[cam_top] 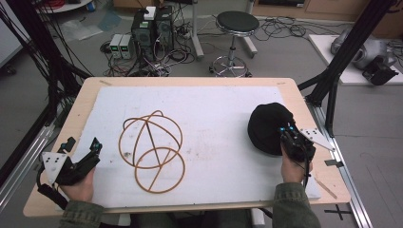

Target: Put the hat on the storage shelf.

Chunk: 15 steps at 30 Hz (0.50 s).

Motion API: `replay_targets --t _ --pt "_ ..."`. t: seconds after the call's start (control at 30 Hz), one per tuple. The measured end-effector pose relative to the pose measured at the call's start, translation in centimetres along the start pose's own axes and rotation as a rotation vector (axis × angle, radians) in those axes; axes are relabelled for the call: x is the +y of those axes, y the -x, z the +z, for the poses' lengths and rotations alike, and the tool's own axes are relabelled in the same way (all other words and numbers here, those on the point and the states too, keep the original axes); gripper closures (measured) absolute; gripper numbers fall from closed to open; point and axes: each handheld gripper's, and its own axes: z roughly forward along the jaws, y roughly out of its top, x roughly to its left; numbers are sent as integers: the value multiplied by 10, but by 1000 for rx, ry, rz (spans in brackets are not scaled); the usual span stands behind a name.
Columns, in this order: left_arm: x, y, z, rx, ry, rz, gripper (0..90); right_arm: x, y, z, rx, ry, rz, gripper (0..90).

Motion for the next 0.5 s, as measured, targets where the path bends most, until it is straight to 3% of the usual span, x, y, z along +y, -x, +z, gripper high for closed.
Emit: replay_targets --t 0.2,0.5 --pt "-1 0 1 0 -2 4 232 8 -5 1 40 31 1 864" --pt "-1 1 0 -2 6 13 233 30 -33 1 207 100 -34 865"
